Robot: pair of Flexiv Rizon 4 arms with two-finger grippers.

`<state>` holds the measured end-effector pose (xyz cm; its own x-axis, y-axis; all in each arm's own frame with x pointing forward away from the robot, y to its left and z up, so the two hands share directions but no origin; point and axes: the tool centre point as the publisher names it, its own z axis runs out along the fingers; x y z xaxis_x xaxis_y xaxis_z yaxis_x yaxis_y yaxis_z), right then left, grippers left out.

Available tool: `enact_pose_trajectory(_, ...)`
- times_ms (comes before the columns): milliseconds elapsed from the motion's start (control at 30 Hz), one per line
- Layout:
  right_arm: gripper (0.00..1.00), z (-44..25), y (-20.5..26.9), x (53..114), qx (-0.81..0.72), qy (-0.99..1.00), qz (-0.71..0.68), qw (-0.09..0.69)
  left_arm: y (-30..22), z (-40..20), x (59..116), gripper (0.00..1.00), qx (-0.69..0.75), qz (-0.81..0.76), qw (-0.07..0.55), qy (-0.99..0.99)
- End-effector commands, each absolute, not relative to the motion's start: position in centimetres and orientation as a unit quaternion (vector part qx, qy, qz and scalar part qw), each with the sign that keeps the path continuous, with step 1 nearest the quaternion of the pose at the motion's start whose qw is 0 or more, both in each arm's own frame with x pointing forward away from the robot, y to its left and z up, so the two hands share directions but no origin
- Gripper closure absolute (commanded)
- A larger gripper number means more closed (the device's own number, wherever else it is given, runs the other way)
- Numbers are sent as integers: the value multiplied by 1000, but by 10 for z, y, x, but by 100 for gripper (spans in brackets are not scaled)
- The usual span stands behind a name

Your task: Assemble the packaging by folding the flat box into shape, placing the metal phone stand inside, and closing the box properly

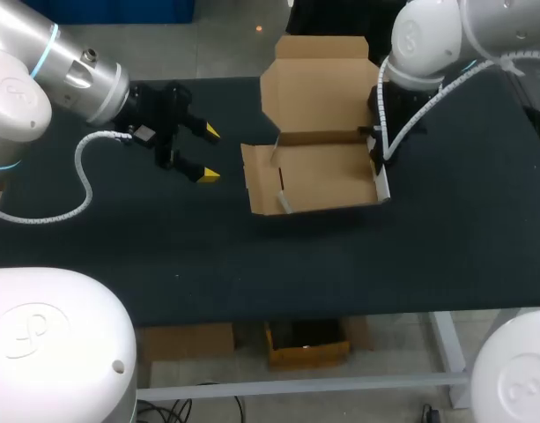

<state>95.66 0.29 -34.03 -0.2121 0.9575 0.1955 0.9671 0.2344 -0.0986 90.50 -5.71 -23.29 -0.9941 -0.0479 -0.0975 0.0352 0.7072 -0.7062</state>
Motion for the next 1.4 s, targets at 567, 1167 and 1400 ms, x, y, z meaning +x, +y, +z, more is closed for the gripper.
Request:
enact_pose_trajectory(567,100,-354,24,939,-631,-754,99,152,-56,-235,902,0,-20,-376,57,925)
enact_pose_trajectory(1167,100,-372,11,910,-666,-713,129,179,-53,-252,902,0,-8,-326,64,943)
enact_pose_trajectory(1400,100,-378,14,904,-669,-705,143,185,-51,-257,903,0,-9,-316,63,947)
